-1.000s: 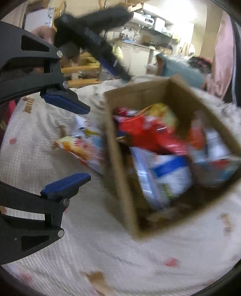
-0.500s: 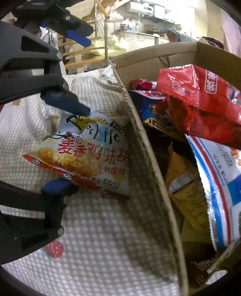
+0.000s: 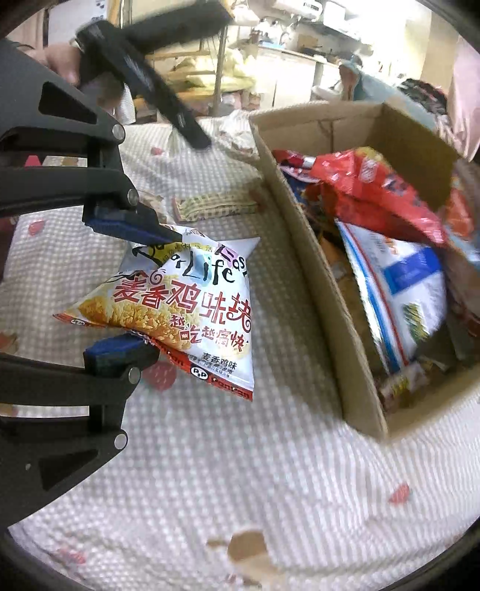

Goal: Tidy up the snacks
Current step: 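Grasp the white-yellow chicken snack bag with the right gripper while the left grasps a striped bar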

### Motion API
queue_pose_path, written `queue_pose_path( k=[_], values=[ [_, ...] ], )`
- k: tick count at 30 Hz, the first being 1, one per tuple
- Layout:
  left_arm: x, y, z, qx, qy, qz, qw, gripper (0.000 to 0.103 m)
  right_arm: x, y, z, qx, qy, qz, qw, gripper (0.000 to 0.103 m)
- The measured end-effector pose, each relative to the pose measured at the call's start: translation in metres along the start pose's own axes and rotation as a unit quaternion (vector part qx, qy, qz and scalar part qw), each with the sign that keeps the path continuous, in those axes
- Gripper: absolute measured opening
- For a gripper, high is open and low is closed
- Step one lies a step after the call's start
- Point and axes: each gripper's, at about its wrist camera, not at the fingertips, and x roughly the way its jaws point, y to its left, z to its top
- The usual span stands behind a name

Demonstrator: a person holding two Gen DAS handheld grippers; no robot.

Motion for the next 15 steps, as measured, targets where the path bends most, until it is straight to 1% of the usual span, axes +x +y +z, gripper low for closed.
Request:
queue_pose_path(
  k=[1, 2, 4, 8, 9, 10, 12, 15],
  values=[
    [0.006, -0.006, 0.001, 0.002, 0.006, 0.0, 1.0, 0.059, -0.005, -0.003, -0.002, 0.001, -0.005, 0.002, 1.0, 0.045],
    [0.017, -0.014, 0.002, 0.006, 0.015, 0.001, 0.9999, 0.057, -0.009, -0.007, -0.004, 0.005, -0.008, 0.007, 1.0, 0.045],
    [0.032, -0.025, 0.004, 0.01, 0.023, 0.013, 0.9996, 0.047, -0.018, -0.015, -0.006, 0.015, -0.016, 0.017, 1.0, 0.045],
    [0.054, -0.037, 0.008, 0.017, 0.036, 0.042, 0.9983, 0.041, -0.033, -0.031, -0.005, 0.025, -0.027, 0.031, 0.999, 0.045],
    [0.056, -0.039, 0.008, 0.022, 0.035, 0.048, 0.998, 0.036, -0.035, -0.033, -0.007, 0.026, -0.03, 0.033, 0.999, 0.045],
    [0.056, -0.041, 0.008, 0.027, 0.034, 0.052, 0.9977, 0.024, -0.034, -0.03, -0.008, 0.027, -0.032, 0.033, 0.999, 0.045],
    [0.053, -0.044, 0.006, 0.04, 0.032, 0.057, 0.997, 0.023, -0.038, -0.032, -0.008, 0.024, -0.034, 0.034, 0.999, 0.045],
    [0.045, -0.043, 0.0, 0.04, 0.032, 0.055, 0.9972, 0.023, -0.043, -0.025, -0.009, 0.008, -0.033, 0.04, 0.999, 0.045]
  ],
)
